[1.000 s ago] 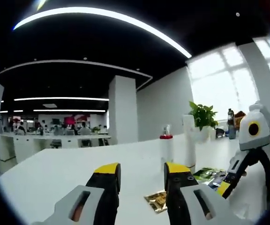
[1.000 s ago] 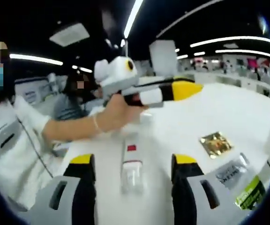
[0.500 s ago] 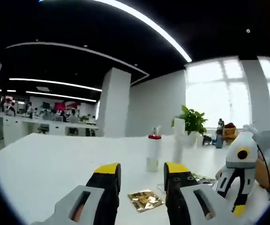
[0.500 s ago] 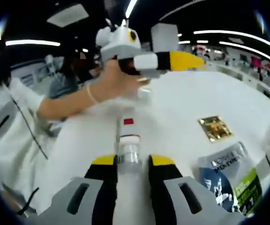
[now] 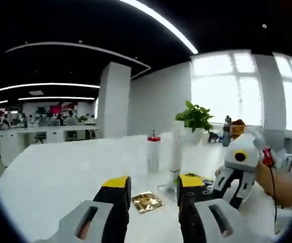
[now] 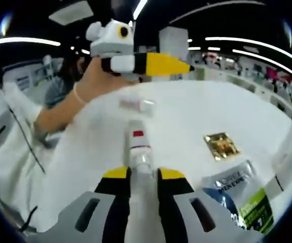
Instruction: Arrange the skincare products in the storage area until every visible bottle or jar stands upright without overlapping.
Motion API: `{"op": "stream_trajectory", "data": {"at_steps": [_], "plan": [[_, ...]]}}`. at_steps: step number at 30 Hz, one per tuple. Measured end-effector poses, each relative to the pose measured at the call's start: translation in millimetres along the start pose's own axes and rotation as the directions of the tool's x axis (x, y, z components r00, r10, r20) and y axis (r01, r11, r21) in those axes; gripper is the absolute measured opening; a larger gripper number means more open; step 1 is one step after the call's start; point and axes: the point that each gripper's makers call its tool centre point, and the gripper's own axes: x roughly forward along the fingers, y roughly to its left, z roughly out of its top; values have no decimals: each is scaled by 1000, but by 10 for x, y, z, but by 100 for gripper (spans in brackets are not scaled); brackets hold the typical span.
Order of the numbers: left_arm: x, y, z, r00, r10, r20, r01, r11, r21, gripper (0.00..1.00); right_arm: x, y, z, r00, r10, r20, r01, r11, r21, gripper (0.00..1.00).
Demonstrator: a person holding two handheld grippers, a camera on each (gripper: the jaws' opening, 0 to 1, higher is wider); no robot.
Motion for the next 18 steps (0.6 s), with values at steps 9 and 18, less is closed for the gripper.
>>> {"op": "stream_trajectory", "data": {"at_steps": [9,18], "plan": [[-371,-260,-63,999,-35,38,35,999,16,38,-192,-98,505,972,-85,220,88,996,-2,18],[-504,-446,-191,997,-28,70,30,999,-26,38,-312,-179,778,929,-139,343,147,989,4,18]]}}
